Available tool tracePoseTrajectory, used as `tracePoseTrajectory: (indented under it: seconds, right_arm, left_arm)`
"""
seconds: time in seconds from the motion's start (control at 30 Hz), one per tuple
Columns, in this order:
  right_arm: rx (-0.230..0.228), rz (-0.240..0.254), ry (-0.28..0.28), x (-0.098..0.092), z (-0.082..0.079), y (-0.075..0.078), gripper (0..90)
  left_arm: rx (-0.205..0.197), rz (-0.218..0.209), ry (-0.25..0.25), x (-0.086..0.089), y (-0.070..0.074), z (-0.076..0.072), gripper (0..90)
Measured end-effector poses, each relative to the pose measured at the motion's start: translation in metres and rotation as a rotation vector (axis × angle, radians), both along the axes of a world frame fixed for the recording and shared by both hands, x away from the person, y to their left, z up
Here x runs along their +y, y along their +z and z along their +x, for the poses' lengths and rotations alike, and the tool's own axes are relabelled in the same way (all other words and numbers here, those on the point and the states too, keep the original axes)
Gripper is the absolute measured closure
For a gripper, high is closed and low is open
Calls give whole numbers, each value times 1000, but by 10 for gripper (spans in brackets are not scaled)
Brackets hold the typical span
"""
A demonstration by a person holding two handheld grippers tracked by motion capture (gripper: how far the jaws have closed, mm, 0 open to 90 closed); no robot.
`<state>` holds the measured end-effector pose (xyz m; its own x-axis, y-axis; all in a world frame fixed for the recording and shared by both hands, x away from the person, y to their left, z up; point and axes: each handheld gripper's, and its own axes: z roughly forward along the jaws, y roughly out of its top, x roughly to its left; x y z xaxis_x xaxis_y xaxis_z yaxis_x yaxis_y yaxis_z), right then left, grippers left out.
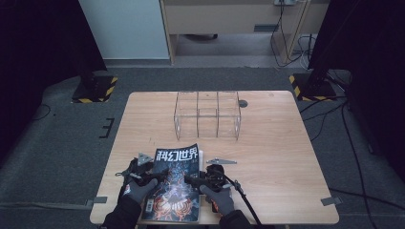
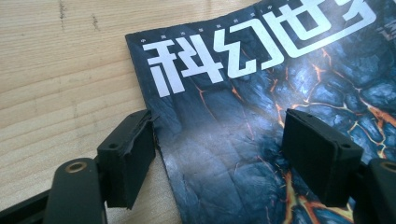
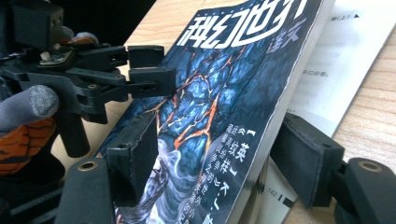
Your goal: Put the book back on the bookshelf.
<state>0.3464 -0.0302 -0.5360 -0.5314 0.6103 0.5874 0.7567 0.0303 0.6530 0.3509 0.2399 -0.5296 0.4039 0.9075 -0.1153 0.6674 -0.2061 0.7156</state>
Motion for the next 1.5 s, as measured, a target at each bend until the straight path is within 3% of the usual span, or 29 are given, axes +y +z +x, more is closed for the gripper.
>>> tracePoseTrajectory:
  seconds: [0.13, 0.27, 0.4, 0.63, 0.7, 0.8, 0.83, 0.97, 1.03, 1.3, 1.37, 1.47, 1.5]
  right_arm:
    - [-37, 82, 18, 0, -1, 5, 339]
    - [-33, -7, 19, 3, 1, 2, 320]
    - [-12, -50, 13, 2, 2, -2, 303]
    - [0, -82, -1, 6, 1, 0, 293]
    - [-10, -38, 5, 4, 0, 0, 301]
    - [-15, 115, 17, -2, 0, 3, 338]
    - [-16, 123, 21, -1, 0, 4, 337]
    - [-8, -21, 17, 4, 3, 1, 310]
    - [5, -40, 21, 3, 5, -2, 303]
    - [-3, -67, 30, 8, 11, -1, 272]
    - [-15, -39, 32, 6, 11, 0, 331]
    - [-13, 49, 39, 3, 11, 4, 390]
    - [-12, 35, 42, 5, 11, 3, 389]
  left_arm:
    - [-1, -2, -3, 0, 0, 0, 243]
    - [-2, -3, -5, 0, 0, 0, 239]
    - [-3, -4, -5, 0, 0, 0, 237]
    - [-3, -7, -5, 0, -1, 0, 235]
    - [-2, -8, -7, 0, -1, 0, 233]
    - [-2, -13, -6, 1, -1, 0, 230]
    - [-2, -14, -6, 1, -1, 0, 228]
    - [-2, -15, -6, 1, -1, 0, 226]
    - [-1, -19, -5, 2, -1, 0, 224]
    - [-2, -23, 2, 4, -1, 0, 218]
    - [-1, -27, 2, 4, -1, 0, 219]
    - [-2, -23, 1, 4, -1, 0, 216]
    - [-3, -24, 1, 4, -1, -1, 216]
